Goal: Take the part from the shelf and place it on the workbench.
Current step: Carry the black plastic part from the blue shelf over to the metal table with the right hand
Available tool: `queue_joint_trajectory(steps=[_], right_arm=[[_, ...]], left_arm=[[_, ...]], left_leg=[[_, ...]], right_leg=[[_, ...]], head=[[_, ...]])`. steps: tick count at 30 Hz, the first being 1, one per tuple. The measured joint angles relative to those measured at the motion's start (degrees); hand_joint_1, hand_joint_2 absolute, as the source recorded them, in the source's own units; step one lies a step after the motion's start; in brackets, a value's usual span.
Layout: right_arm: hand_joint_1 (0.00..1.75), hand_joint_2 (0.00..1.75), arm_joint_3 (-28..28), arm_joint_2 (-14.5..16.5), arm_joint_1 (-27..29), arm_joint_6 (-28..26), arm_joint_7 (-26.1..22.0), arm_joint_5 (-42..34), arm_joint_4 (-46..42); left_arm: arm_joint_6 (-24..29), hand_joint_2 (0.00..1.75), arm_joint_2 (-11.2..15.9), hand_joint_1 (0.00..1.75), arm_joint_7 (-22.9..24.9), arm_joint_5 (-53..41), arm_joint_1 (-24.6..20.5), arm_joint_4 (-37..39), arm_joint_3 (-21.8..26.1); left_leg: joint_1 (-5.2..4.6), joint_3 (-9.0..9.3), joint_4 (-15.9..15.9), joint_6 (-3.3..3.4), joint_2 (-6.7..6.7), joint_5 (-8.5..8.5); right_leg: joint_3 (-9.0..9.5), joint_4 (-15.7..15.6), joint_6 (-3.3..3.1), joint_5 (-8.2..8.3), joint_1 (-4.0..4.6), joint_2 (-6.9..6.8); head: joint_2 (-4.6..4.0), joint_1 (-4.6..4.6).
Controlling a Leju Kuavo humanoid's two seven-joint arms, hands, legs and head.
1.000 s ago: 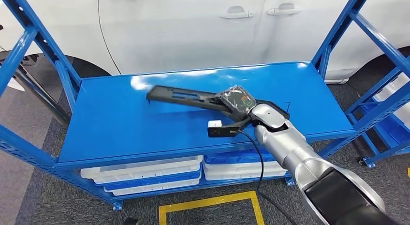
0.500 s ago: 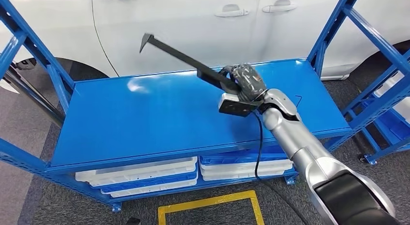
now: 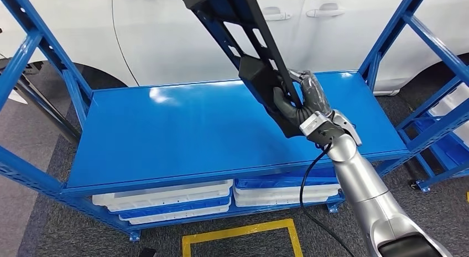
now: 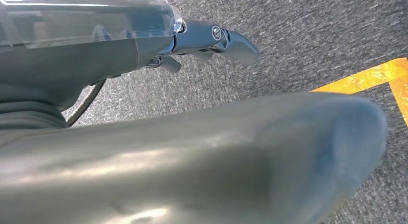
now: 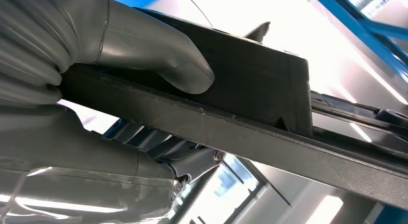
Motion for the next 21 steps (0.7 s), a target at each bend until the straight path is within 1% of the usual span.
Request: queue_joint_trajectory(steps=[1, 2, 3, 5, 6, 7, 8, 9, 10, 11, 12, 13, 14, 15, 16, 17, 18, 20, 21], right_arm=[[1.75, 1.75, -0.30, -0.06, 0.13, 0.01, -0.01, -0.04, -0.81], [1.75, 1.75, -0.55, -0.10, 0.26, 0.02, -0.01, -0.09, -1.49], [1.75, 1.75, -0.73, -0.15, 0.46, 0.04, -0.02, -0.11, -1.99], [1.75, 1.75, -0.96, -0.28, 0.89, 0.10, -0.02, -0.12, -2.76], [1.75, 1.75, -1.06, -0.34, 1.02, 0.12, -0.02, -0.12, -3.08], [1.75, 1.75, -1.15, -0.37, 1.10, 0.14, -0.02, -0.16, -3.36], [1.75, 1.75, -1.22, -0.38, 1.19, 0.29, -0.09, -0.36, -3.58], [1.75, 1.75, -1.31, -0.39, 1.42, 0.63, -0.29, -0.84, -3.78], [1.75, 1.75, -1.45, -0.39, 1.96, 1.26, -0.69, -1.87, -4.09], [1.75, 1.75, -1.69, -0.40, 2.85, 2.09, -1.26, -3.29, -4.66], [1.75, 1.75, -2.04, -0.40, 4.10, 2.98, -1.97, -5.07, -5.60], [1.75, 1.75, -2.47, -0.41, 5.57, 3.86, -2.74, -6.83, -6.84], [1.75, 1.75, -2.91, -0.41, 7.06, 4.62, -3.44, -8.27, -8.33], [1.75, 1.75, -3.30, -0.40, 8.44, 5.30, -4.04, -9.42, -9.93], [1.75, 1.75, -3.62, -0.38, 9.71, 5.86, -4.44, -10.19, -11.59], [1.75, 1.75, -3.89, -0.33, 10.94, 6.32, -4.63, -10.83, -13.33], [1.75, 1.75, -4.11, -0.24, 12.17, 6.69, -4.69, -11.35, -15.08], [1.75, 1.75, -4.47, 0.00, 14.72, 7.15, -4.55, -12.08, -18.60], [1.75, 1.75, -4.61, 0.14, 16.05, 7.28, -4.51, -12.24, -20.35]], left_arm=[[0.00, 0.00, -0.01, 0.00, -0.01, 0.00, -0.04, 0.00, 0.00], [0.00, 0.00, -0.02, 0.00, -0.01, 0.00, -0.07, 0.00, 0.01], [0.00, 0.00, -0.03, 0.00, -0.01, 0.00, -0.08, 0.00, 0.03], [0.00, 0.00, -0.03, 0.00, -0.01, 0.00, -0.12, 0.00, 0.06], [0.01, 0.00, -0.02, 0.00, -0.01, 0.00, -0.13, 0.00, 0.08], [0.01, 0.00, -0.01, 0.00, -0.01, 0.00, -0.14, 0.00, 0.10], [0.01, 0.00, -0.01, 0.00, 0.00, 0.00, -0.13, 0.00, 0.12], [0.02, 0.00, -0.01, 0.00, 0.03, 0.00, -0.12, 0.00, 0.14], [0.03, 0.00, -0.01, 0.00, 0.11, 0.00, -0.11, 0.00, 0.16], [0.08, 0.00, -0.02, 0.00, 0.21, 0.01, -0.09, 0.00, 0.18], [0.13, 0.00, -0.02, 0.00, 0.33, 0.03, -0.07, 0.00, 0.20], [0.20, 0.00, -0.02, 0.00, 0.42, 0.06, -0.07, 0.00, 0.22], [0.30, 0.00, -0.01, 0.00, 0.45, 0.14, -0.08, 0.00, 0.24], [0.39, 0.00, 0.01, 0.00, 0.47, 0.25, -0.11, 0.00, 0.27], [0.51, 0.00, 0.03, 0.00, 0.47, 0.40, -0.16, 0.00, 0.31], [0.62, 0.00, 0.05, 0.00, 0.44, 0.58, -0.19, 0.00, 0.38], [0.73, 0.44, 0.08, 0.00, 0.34, 0.75, -0.20, 0.00, 0.50], [0.91, 1.31, 0.11, 0.00, -0.06, 1.09, -0.20, 0.00, 0.83], [0.98, 1.75, 0.11, 0.00, -0.34, 1.24, -0.24, 0.00, 1.00]], left_leg=[[-0.11, 0.00, 0.00, -0.24, 0.02, -0.05], [-0.19, 0.00, -0.02, -0.52, 0.05, -0.08], [-0.25, 0.03, -0.11, -0.84, 0.07, -0.05], [-0.25, 0.09, -0.11, -1.45, 0.12, -0.22], [-0.25, -0.20, 0.69, -1.70, 0.15, -0.91], [-0.25, -0.98, 2.64, -1.90, 0.17, -2.24], [-0.20, -2.30, 5.79, -2.04, 0.19, -4.08], [-0.19, -3.99, 9.71, -2.15, 0.20, -6.04], [-0.17, -5.56, 13.26, -2.26, 0.20, -7.43], [-0.16, -6.50, 15.34, -2.33, 0.21, -7.88], [-0.16, -6.40, 15.23, -2.36, 0.21, -7.20], [-0.16, -5.24, 12.89, -2.32, 0.22, -5.58], [-0.16, -3.34, 9.06, -2.18, 0.22, -3.53], [-0.21, -1.41, 5.21, -1.97, 0.21, -2.07], [-0.28, 0.06, 2.27, -1.74, 0.18, -1.17], [-0.34, 0.88, 0.56, -1.51, 0.15, -0.91], [-0.45, 1.12, 0.05, -1.25, 0.12, -1.12], [-0.39, 1.26, -0.41, -0.63, 0.10, -0.84], [-0.31, 1.38, -0.67, -0.28, 0.10, -0.66]], right_leg=[[1.30, -2.78, -0.29, 0.91, 0.15, 0.00], [1.94, -4.19, -0.55, 1.18, 0.31, 0.02], [1.99, -4.40, -0.78, 1.10, 0.47, 0.04], [2.11, -4.80, -1.41, 1.35, 0.25, 0.03], [2.24, -5.05, -1.78, 1.51, 0.10, -0.02], [2.37, -5.31, -2.12, 1.64, -0.04, -0.07], [2.44, -5.39, -2.35, 1.69, -0.04, -0.11], [2.44, -5.39, -2.52, 1.68, 0.01, -0.12], [2.45, -5.37, -2.58, 1.67, 0.06, -0.12], [2.48, -5.34, -2.59, 1.64, 0.09, -0.12], [2.52, -5.28, -2.55, 1.58, 0.11, -0.12], [2.58, -5.19, -2.49, 1.49, 0.11, -0.13], [2.64, -5.04, -2.37, 1.35, 0.11, -0.13], [2.63, -4.84, -2.20, 1.18, 0.20, -0.10], [2.56, -4.65, -1.99, 1.06, 0.28, -0.05], [2.47, -4.52, -1.75, 1.00, 0.34, -0.01], [2.40, -4.50, -1.45, 1.02, 0.40, 0.01], [2.45, -4.55, -0.82, 0.99, 0.28, 0.00], [2.34, -4.10, -0.50, 0.54, 0.21, 0.00]], head=[[0.00, 0.00], [0.00, 0.00], [0.00, 0.00], [0.00, -0.01], [0.00, -0.01], [0.00, -0.02], [0.00, -0.01], [-0.01, -0.01], [-0.01, -0.01], [-0.01, -0.01], [-0.01, -0.01], [0.00, -0.01], [0.00, 0.00], [0.00, -0.01], [0.00, -0.01], [0.00, -0.01], [0.00, -0.01], [0.00, -0.01], [0.00, -0.01]])
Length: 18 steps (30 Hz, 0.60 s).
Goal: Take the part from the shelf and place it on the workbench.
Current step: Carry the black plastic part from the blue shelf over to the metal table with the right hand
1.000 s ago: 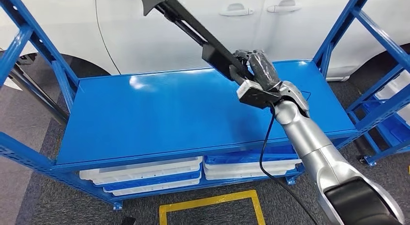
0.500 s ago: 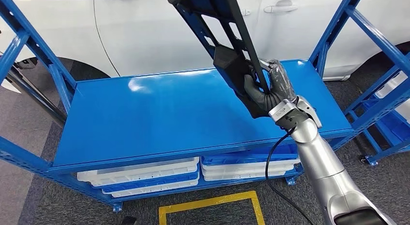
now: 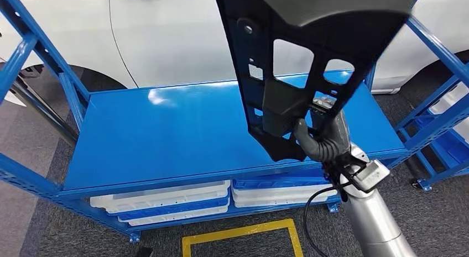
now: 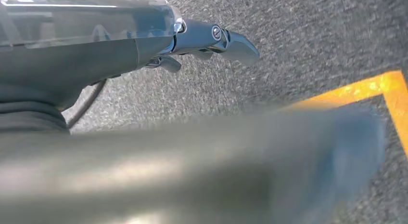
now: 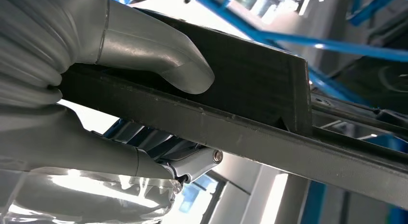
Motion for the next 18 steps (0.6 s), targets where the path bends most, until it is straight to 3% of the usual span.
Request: queue_joint_trajectory(steps=[2, 4, 5, 6, 8, 10, 12, 14, 16, 18], right_arm=[[1.75, 1.75, -0.14, 0.46, 3.34, 0.53, -0.34, -0.09, -3.56], [1.75, 1.75, -0.03, 1.58, 8.22, 1.63, -0.85, -0.38, -7.00], [1.75, 1.75, 0.24, 2.36, 10.85, 2.17, -0.93, -0.60, -8.48], [1.75, 1.75, 0.66, 3.18, 13.21, 2.54, -0.95, -0.80, -9.74], [1.75, 1.75, 1.84, 4.83, 16.51, 2.98, -0.84, -1.32, -11.84], [1.75, 1.75, 2.88, 6.28, 18.81, 3.28, -0.62, -2.00, -13.42], [1.75, 1.75, 3.87, 7.52, 20.91, 3.82, -0.20, -2.76, -14.19], [1.75, 1.75, 5.03, 8.72, 22.42, 4.57, 0.78, -3.65, -14.27], [1.74, 1.75, 6.34, 9.95, 23.06, 5.05, 1.79, -4.38, -13.96], [1.72, 1.75, 7.67, 11.09, 23.78, 5.09, 2.13, -4.64, -13.44]], left_arm=[[0.13, 1.75, -0.02, 0.00, -0.54, 0.29, -0.13, 0.00, 0.23], [0.27, 1.75, -0.05, 0.00, -0.84, 0.54, -0.13, 0.00, 0.39], [0.33, 1.75, -0.07, 0.00, -0.88, 0.60, -0.06, 0.00, 0.48], [0.39, 1.75, -0.10, 0.00, -0.88, 0.60, 0.00, 0.00, 0.56], [0.50, 1.75, -0.21, 0.00, -0.83, 0.60, -0.06, 0.00, 0.64], [0.57, 0.87, -0.39, 0.00, -0.74, 0.70, -0.28, 0.00, 0.68], [0.66, 0.00, -0.48, 0.00, -0.63, 0.97, -0.38, 0.00, 0.81], [0.77, 0.87, -0.50, 0.00, -0.45, 1.20, -0.39, 0.00, 1.06], [0.86, 1.75, -0.51, 0.00, -0.33, 1.33, -0.42, 0.00, 1.29], [0.90, 1.75, -0.51, 0.00, -0.53, 1.56, -0.38, 0.00, 1.53]], left_leg=[[0.20, 0.19, -0.40, 0.50, 0.02, 0.25], [0.20, 0.19, -0.43, 0.68, -0.04, 0.23], [0.20, 0.19, -0.41, 0.69, -0.09, 0.19], [0.20, 0.19, -0.39, 0.65, -0.12, 0.15], [0.20, 0.25, -0.31, 0.44, -0.08, 0.02], [0.07, 0.37, -0.18, -0.01, -0.03, -0.20], [-0.04, 0.50, -0.17, -0.68, -0.03, -0.36], [0.03, 0.66, -0.32, -1.44, -0.01, -0.45], [0.14, 0.18, 1.13, -2.04, 0.06, -1.76], [0.21, -2.23, 6.92, -2.34, 0.10, -5.31]], right_leg=[[-1.77, 4.25, 0.55, -2.80, -0.24, 0.01], [-5.10, 11.62, 0.94, -6.37, -0.40, 0.01], [-6.30, 14.17, 1.05, -7.14, -0.47, 0.01], [-6.67, 14.89, 1.09, -6.92, -0.53, 0.00], [-4.12, 9.77, 0.98, -3.80, -0.65, -0.02], [-0.26, 2.29, 0.54, -1.12, -0.57, 0.00], [1.20, -0.46, -0.15, -0.71, -0.24, 0.08], [1.28, -0.61, -0.95, -0.55, -0.09, 0.14], [1.46, -1.07, -1.74, -0.26, -0.22, 0.13], [1.55, -1.29, -2.30, -0.15, -0.22, 0.03]], head=[[0.00, 0.01], [0.00, 0.01], [0.00, 0.01], [0.00, 0.01], [0.00, 0.01], [0.00, 0.00], [-0.01, 0.00], [-0.01, 0.00], [0.00, -0.01], [0.00, -0.01]])
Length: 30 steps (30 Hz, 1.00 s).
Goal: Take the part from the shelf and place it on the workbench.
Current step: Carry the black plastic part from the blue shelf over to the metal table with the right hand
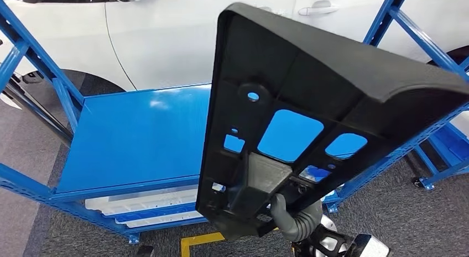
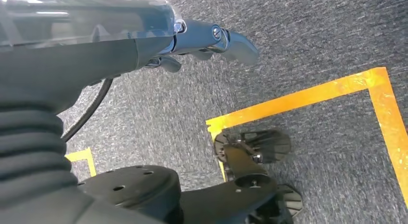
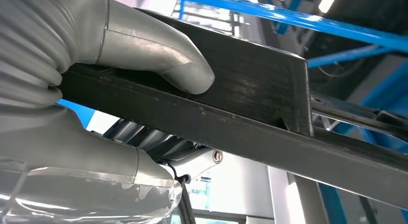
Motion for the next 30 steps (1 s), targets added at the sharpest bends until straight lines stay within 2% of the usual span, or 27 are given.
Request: queue_joint_trajectory(steps=[1, 2, 3, 4, 5, 7, 9, 12, 14, 16, 17, 18, 19, 20, 22, 23, 24, 27, 28, 30], right_arm=[[1.72, 1.75, 0.62, 0.36, 0.66, -0.04, -0.06, 0.13, 0.28], [1.71, 1.75, 1.17, 0.54, 1.51, -0.05, -0.28, 0.44, 0.62], [1.71, 1.75, 1.70, 0.59, 2.37, -0.02, -0.60, 0.89, 0.98], [1.71, 1.75, 2.21, 0.61, 3.08, 0.10, -0.92, 1.43, 1.39], [1.71, 1.75, 2.70, 0.63, 3.53, 0.28, -1.19, 1.98, 1.81], [1.71, 1.75, 3.72, 0.72, 3.76, 0.63, -1.29, 3.17, 2.66], [1.71, 1.75, 4.74, 0.84, 3.69, 0.58, -1.05, 4.25, 3.44], [1.71, 1.75, 5.86, 0.94, 3.67, -0.13, -0.70, 5.12, 4.26], [1.71, 1.75, 6.34, 0.94, 3.69, -0.56, -0.66, 5.42, 4.65], [1.71, 1.75, 6.64, 0.91, 3.83, -1.06, -0.69, 5.62, 5.14], [1.71, 1.75, 6.75, 0.87, 4.00, -1.34, -0.75, 5.68, 5.41], [1.71, 1.75, 6.83, 0.82, 4.20, -1.61, -0.81, 5.69, 5.66], [1.71, 1.75, 6.88, 0.76, 4.39, -1.81, -0.88, 5.69, 5.88], [1.71, 1.75, 6.93, 0.70, 4.55, -2.01, -0.92, 5.68, 6.08], [1.71, 1.75, 6.99, 0.65, 4.66, -2.25, -0.91, 5.66, 6.39], [1.71, 1.75, 7.05, 0.64, 4.71, -2.27, -0.85, 5.64, 6.54], [1.71, 1.75, 7.11, 0.64, 4.77, -2.24, -0.77, 5.62, 6.72], [1.71, 1.75, 7.41, 0.58, 4.91, -1.94, -0.53, 5.61, 7.50], [1.71, 1.75, 7.56, 0.56, 4.90, -1.79, -0.48, 5.59, 7.81], [1.71, 1.75, 7.86, 0.56, 4.81, -1.39, -0.33, 5.44, 8.43]], left_arm=[[0.01, 1.75, 0.00, 0.00, -0.27, 0.12, 0.09, 0.00, 0.11], [0.01, 1.75, 0.00, 0.00, -0.62, 0.20, 0.24, 0.00, 0.20], [0.08, 1.75, 0.00, 0.00, -0.95, 0.23, 0.40, 0.00, 0.27], [0.30, 1.75, 0.00, 0.00, -1.19, 0.26, 0.53, 0.00, 0.34], [0.72, 1.75, 0.00, 0.00, -1.28, 0.31, 0.59, 0.00, 0.42], [2.17, 1.75, -0.01, 0.00, -1.01, 0.56, 0.48, 0.00, 0.60], [3.13, 1.75, -0.07, 0.00, -0.73, 0.90, 0.32, 0.00, 0.76], [2.57, 1.75, -0.20, 0.00, -0.74, 1.15, 0.25, 0.00, 1.10], [2.11, 1.75, -0.28, 0.00, -0.81, 1.15, 0.08, 0.00, 1.24], [1.95, 1.75, -0.35, 0.00, -0.80, 1.04, 0.00, 0.00, 1.36], [1.91, 1.75, -0.37, 0.00, -0.72, 0.94, 0.00, 0.00, 1.41], [1.92, 1.75, -0.40, 0.00, -0.59, 0.82, 0.01, 0.00, 1.43], [1.92, 1.75, -0.44, 0.00, -0.45, 0.71, 0.00, 0.00, 1.42], [1.88, 1.75, -0.49, 0.00, -0.33, 0.62, -0.02, 0.00, 1.42], [1.54, 1.75, -0.63, 0.00, -0.14, 0.51, -0.09, 0.00, 1.42], [1.24, 1.75, -0.68, 0.00, -0.07, 0.50, -0.13, 0.00, 1.42], [0.89, 1.75, -0.72, 0.00, -0.02, 0.56, -0.15, 0.00, 1.43], [0.10, 1.75, -0.74, 0.00, 0.10, 0.87, -0.12, 0.00, 1.46], [-0.05, 1.75, -0.74, 0.00, 0.13, 0.96, -0.08, 0.00, 1.48], [-0.29, 1.75, -0.74, 0.00, 0.15, 1.15, 0.06, 0.00, 1.53]], left_leg=[[0.00, -1.67, 3.87, -0.10, 0.01, -1.91], [0.00, -3.01, 7.00, -0.16, 0.01, -3.10], [0.00, -3.57, 8.44, -0.18, 0.01, -3.24], [0.01, -3.04, 7.59, -0.13, 0.02, -2.20], [0.00, -1.59, 4.78, 0.01, 0.02, -0.38], [-0.09, 2.15, -2.96, 0.48, 0.01, 2.84], [-0.27, 3.84, -6.74, 0.96, -0.04, 3.63], [-0.17, 4.06, -7.37, 1.79, -0.08, 3.99], [0.10, 4.24, -7.82, 2.37, 0.02, 4.39], [0.07, 4.18, -7.84, 2.63, 0.14, 4.48], [0.05, 4.14, -7.82, 2.69, 0.20, 4.49], [0.04, 4.11, -7.77, 2.70, 0.22, 4.48], [0.04, 4.11, -7.70, 2.68, 0.20, 4.46], [0.05, 4.13, -7.61, 2.61, 0.17, 4.41], [-0.06, 4.13, -7.38, 2.27, 0.10, 4.21], [-0.16, 4.08, -7.29, 2.00, 0.08, 4.11], [-0.26, 4.04, -7.24, 1.70, 0.07, 4.08], [-0.20, 3.99, -7.24, 0.69, 0.09, 4.01], [-0.13, 3.73, -6.53, 0.39, 0.09, 3.23], [0.00, 2.01, -1.94, -0.03, 0.09, -0.26]], right_leg=[[-0.02, 0.02, -0.18, -0.03, 0.09, -0.06], [-0.03, 0.06, -0.26, -0.07, 0.18, -0.12], [-0.03, 0.11, -0.30, -0.10, 0.27, -0.14], [-0.03, 0.20, -0.32, -0.13, 0.33, -0.11], [-0.01, 0.29, -0.30, -0.17, 0.37, -0.05], [-0.06, 0.58, -0.08, -0.30, 0.52, 0.11], [-0.20, 0.74, 0.44, -0.31, 0.72, 0.21], [-0.25, 0.87, 1.41, -0.42, 0.75, 0.22], [-1.49, 3.88, 2.10, -2.54, 0.58, 0.19], [-4.55, 10.74, 2.58, -6.22, 0.29, 0.16], [-6.07, 14.07, 2.73, -7.48, 0.15, 0.16], [-6.88, 15.86, 2.83, -7.74, 0.01, 0.15], [-6.69, 15.59, 2.88, -6.93, -0.13, 0.13], [-5.45, 13.14, 2.86, -5.24, -0.26, 0.11], [-1.63, 5.48, 2.62, -1.92, -0.29, 0.03], [-0.33, 2.69, 2.38, -1.09, -0.21, 0.03], [0.29, 1.24, 2.11, -0.86, -0.09, 0.06], [0.28, 0.62, 1.06, -0.56, 0.02, 0.12], [0.29, 0.37, 0.66, -0.31, -0.04, 0.04], [0.18, 0.02, 0.03, 0.13, -0.09, -0.20]], head=[[0.00, -0.01], [0.00, -0.01], [0.00, -0.01], [0.00, -0.01], [0.00, -0.01], [0.00, 0.00], [0.00, 0.00], [0.00, 0.00], [0.00, 0.01], [-0.01, 0.01], [-0.01, 0.01], [-0.01, 0.01], [-0.01, 0.01], [-0.01, 0.01], [-0.01, 0.02], [-0.01, 0.01], [-0.01, 0.01], [0.00, -0.01], [0.00, -0.01], [0.00, -0.01]])
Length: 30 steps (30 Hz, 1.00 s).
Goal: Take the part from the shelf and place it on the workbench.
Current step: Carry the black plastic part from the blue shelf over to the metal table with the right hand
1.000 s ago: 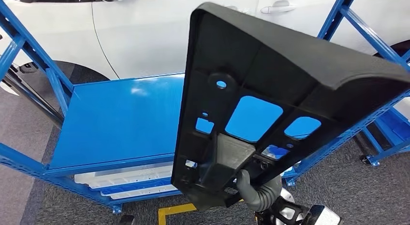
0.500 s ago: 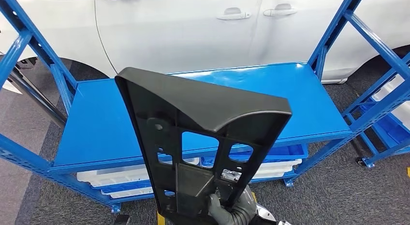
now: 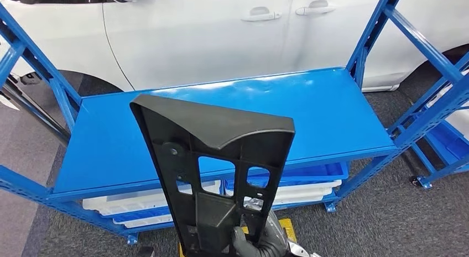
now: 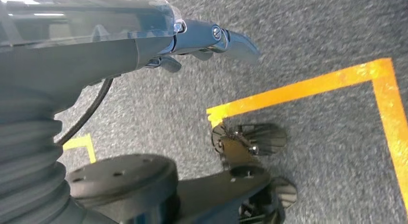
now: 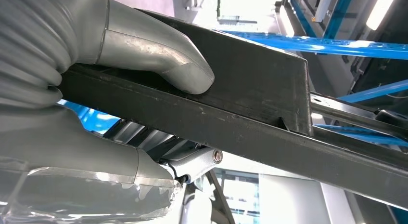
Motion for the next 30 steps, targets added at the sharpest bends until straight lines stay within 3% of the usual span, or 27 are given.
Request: queue_joint_trajectory(steps=[2, 3, 4, 5, 8, 9, 12, 14, 17, 18, 19, 20, 22, 24, 25, 28, 29, 30], right_arm=[[1.71, 1.75, 0.18, 0.01, -0.15, 0.51, 0.38, -0.63, 0.74], [1.71, 1.75, 0.21, 0.02, -0.27, 0.78, 0.62, -1.05, 1.15], [1.71, 1.75, 0.23, 0.02, -0.44, 1.01, 0.82, -1.44, 1.57], [1.71, 1.75, 0.26, 0.03, -0.66, 1.17, 0.96, -1.74, 1.97], [1.71, 1.75, 0.37, 0.08, -1.24, 1.30, 1.19, -2.27, 2.89], [1.71, 1.75, 0.39, 0.09, -1.33, 1.28, 1.25, -2.40, 3.11], [1.71, 1.75, 0.42, 0.07, -1.31, 1.16, 1.28, -2.75, 3.70], [1.71, 1.75, 0.42, 0.03, -1.14, 1.09, 1.25, -2.85, 3.95], [1.71, 1.75, 0.41, -0.07, -1.02, 1.05, 1.21, -2.87, 4.25], [1.71, 1.75, 0.42, -0.11, -1.03, 1.05, 1.20, -2.88, 4.37], [1.71, 1.75, 0.42, -0.14, -1.04, 1.05, 1.20, -2.87, 4.49], [1.71, 1.75, 0.42, -0.16, -1.05, 1.04, 1.19, -2.87, 4.60], [1.71, 1.75, 0.42, -0.17, -1.13, 0.97, 1.19, -2.88, 4.71], [1.71, 1.75, 0.43, -0.17, -1.22, 0.86, 1.18, -2.89, 4.68], [1.71, 1.75, 0.43, -0.17, -1.23, 0.81, 1.14, -2.90, 4.66], [1.71, 1.75, 0.44, -0.17, -1.13, 0.67, 1.06, -2.90, 4.62], [1.71, 1.75, 0.46, -0.16, -1.12, 0.60, 1.07, -2.90, 4.62], [1.71, 1.75, 0.50, -0.15, -1.10, 0.44, 1.09, -2.85, 4.61]], left_arm=[[-0.16, 1.75, 0.00, 0.00, 0.00, 0.19, 0.21, 0.00, 0.04], [-0.19, 1.75, 0.00, 0.00, 0.00, 0.24, 0.36, 0.00, 0.07], [-0.19, 1.75, 0.01, 0.00, 0.00, 0.28, 0.50, 0.00, 0.08], [-0.19, 1.75, 0.01, 0.00, 0.00, 0.31, 0.61, 0.00, 0.09], [-0.19, 1.75, 0.02, 0.00, -0.07, 0.32, 0.57, 0.00, 0.10], [-0.19, 1.75, 0.03, 0.00, -0.11, 0.30, 0.58, 0.00, 0.10], [-0.19, 1.75, 0.08, 0.00, -0.17, 0.15, 0.85, 0.00, 0.10], [-0.19, 1.75, 0.08, 0.00, -0.14, 0.09, 0.78, 0.00, 0.10], [-0.19, 1.75, 0.07, 0.00, -0.09, 0.00, 0.65, 0.00, 0.10], [-0.19, 1.75, 0.07, 0.00, -0.08, -0.04, 0.65, 0.00, 0.10], [-0.19, 1.75, 0.08, 0.00, -0.08, -0.09, 0.65, 0.00, 0.10], [-0.19, 1.75, 0.08, 0.00, -0.07, -0.15, 0.63, 0.00, 0.10], [-0.19, 1.75, 0.08, 0.00, -0.05, -0.29, 0.57, 0.00, 0.10], [-0.20, 1.75, 0.04, 0.00, -0.02, -0.40, 0.50, 0.00, 0.10], [-0.20, 1.75, 0.03, 0.00, 0.01, -0.44, 0.47, 0.00, 0.10], [-0.31, 1.75, 0.05, 0.00, 0.04, -0.49, 0.44, 0.00, 0.09], [-0.35, 1.75, 0.06, 0.00, 0.04, -0.49, 0.48, 0.00, 0.09], [-0.38, 1.75, 0.08, 0.00, 0.04, -0.50, 0.54, 0.00, 0.09]], left_leg=[[0.00, -2.69, 7.25, -0.25, 0.00, -3.81], [0.01, -3.43, 9.57, -0.32, 0.00, -4.56], [0.01, -3.22, 9.87, -0.32, 0.00, -4.22], [0.01, -1.88, 7.81, -0.27, 0.00, -2.87], [-0.14, 4.02, -3.10, 0.40, -0.04, 1.21], [-0.27, 4.75, -4.82, 0.75, -0.08, 1.63], [-0.45, 4.23, -5.35, 1.90, -0.04, 2.59], [-0.29, 3.46, -5.74, 2.77, 0.20, 3.82], [-0.35, 1.50, -5.81, 3.36, 0.46, 5.43], [-0.41, 0.79, -5.73, 3.35, 0.53, 5.88], [-0.47, 0.08, -5.62, 3.32, 0.58, 6.33], [-0.50, -0.62, -5.48, 3.26, 0.61, 6.76], [-0.56, -1.77, -5.23, 3.04, 0.58, 7.61], [-0.71, -2.40, -5.20, 2.55, 0.51, 8.49], [-0.69, -2.50, -5.31, 2.20, 0.50, 8.96], [-0.51, -2.84, -5.65, 1.14, 0.45, 9.87], [-0.48, -3.22, -5.03, 0.87, 0.40, 8.85], [-0.41, -3.83, -3.24, 0.64, 0.35, 6.55]], right_leg=[[-0.41, 0.08, -0.31, 0.24, 0.19, -0.13], [-0.65, 0.19, -0.38, 0.36, 0.28, -0.16], [-0.91, 0.36, -0.38, 0.46, 0.33, -0.17], [-1.16, 0.56, -0.31, 0.56, 0.35, -0.14], [-1.74, 1.17, 0.28, 0.93, 0.52, -0.10], [-1.88, 1.26, 0.61, 1.14, 0.58, -0.10], [-2.25, 1.14, 1.74, 1.96, 0.48, -0.06], [-3.23, 2.76, 2.40, -0.03, 0.34, 0.07], [-6.17, 12.36, 3.17, -7.75, 0.11, 0.16], [-6.68, 15.49, 3.33, -9.18, 0.04, 0.15], [-6.41, 17.07, 3.39, -9.43, -0.02, 0.14], [-5.07, 16.45, 3.35, -8.56, -0.05, 0.14], [0.53, 9.52, 2.89, -6.08, -0.03, 0.15], [5.70, 1.76, 2.18, -5.45, 0.29, 0.16], [6.84, -0.26, 1.85, -5.58, 0.52, 0.18], [6.22, -1.35, 0.69, -4.25, 0.70, 0.06], [5.72, -1.56, 0.27, -3.54, 0.56, -0.04], [5.05, -1.82, -0.17, -2.76, 0.40, -0.16]], head=[[0.00, 0.00], [0.00, 0.00], [0.00, 0.00], [0.00, 0.00], [-0.01, 0.01], [-0.01, 0.01], [-0.01, 0.01], [-0.01, 0.02], [-0.01, 0.02], [-0.01, 0.02], [0.00, 0.02], [0.00, 0.02], [0.00, 0.01], [0.00, 0.01], [0.00, 0.01], [0.00, 0.01], [0.00, 0.01], [0.00, 0.01]])
